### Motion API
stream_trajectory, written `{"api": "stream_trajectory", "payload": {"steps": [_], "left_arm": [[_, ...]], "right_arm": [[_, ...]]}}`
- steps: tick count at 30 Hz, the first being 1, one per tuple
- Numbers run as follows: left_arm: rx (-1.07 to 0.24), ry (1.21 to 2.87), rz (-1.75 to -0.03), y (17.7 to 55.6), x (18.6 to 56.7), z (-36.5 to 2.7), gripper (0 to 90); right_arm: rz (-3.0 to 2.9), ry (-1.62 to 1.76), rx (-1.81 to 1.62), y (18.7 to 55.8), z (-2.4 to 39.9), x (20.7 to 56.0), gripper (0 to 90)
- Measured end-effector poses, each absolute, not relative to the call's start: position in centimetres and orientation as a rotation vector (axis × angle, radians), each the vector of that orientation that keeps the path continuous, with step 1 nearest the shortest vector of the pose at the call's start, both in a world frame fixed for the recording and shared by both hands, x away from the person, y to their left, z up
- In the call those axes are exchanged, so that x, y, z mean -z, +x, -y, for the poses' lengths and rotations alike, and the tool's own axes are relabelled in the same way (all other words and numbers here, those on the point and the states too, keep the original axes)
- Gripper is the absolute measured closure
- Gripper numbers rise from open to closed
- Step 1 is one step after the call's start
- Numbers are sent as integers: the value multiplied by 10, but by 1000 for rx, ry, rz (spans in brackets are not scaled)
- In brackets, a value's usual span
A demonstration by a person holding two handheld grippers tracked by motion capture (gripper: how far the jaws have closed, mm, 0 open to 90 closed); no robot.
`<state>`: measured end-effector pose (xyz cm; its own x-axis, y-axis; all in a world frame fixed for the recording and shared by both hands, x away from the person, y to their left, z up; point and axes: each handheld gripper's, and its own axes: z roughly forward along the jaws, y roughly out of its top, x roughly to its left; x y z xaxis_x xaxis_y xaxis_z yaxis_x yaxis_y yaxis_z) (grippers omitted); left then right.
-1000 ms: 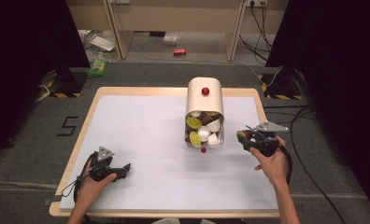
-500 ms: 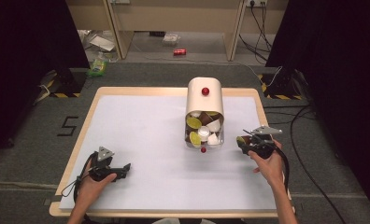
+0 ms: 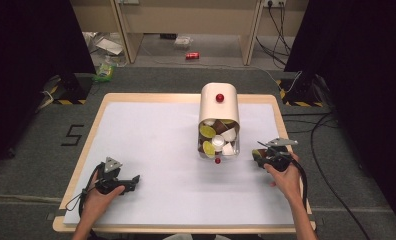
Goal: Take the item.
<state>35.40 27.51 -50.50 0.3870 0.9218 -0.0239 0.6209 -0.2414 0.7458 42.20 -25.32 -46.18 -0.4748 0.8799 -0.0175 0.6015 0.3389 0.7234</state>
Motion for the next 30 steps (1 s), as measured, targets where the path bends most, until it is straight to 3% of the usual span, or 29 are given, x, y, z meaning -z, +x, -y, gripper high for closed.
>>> {"api": "stream_trajectory", "payload": {"steps": [18,30], "left_arm": [[-564,1965,-1322,354,505,-275,75],[-563,1965,-1321,354,505,-275,75]], "right_arm": [[-2214,1311,-911,429,250,476,530],[-2181,1330,-940,426,252,469,401]]}}
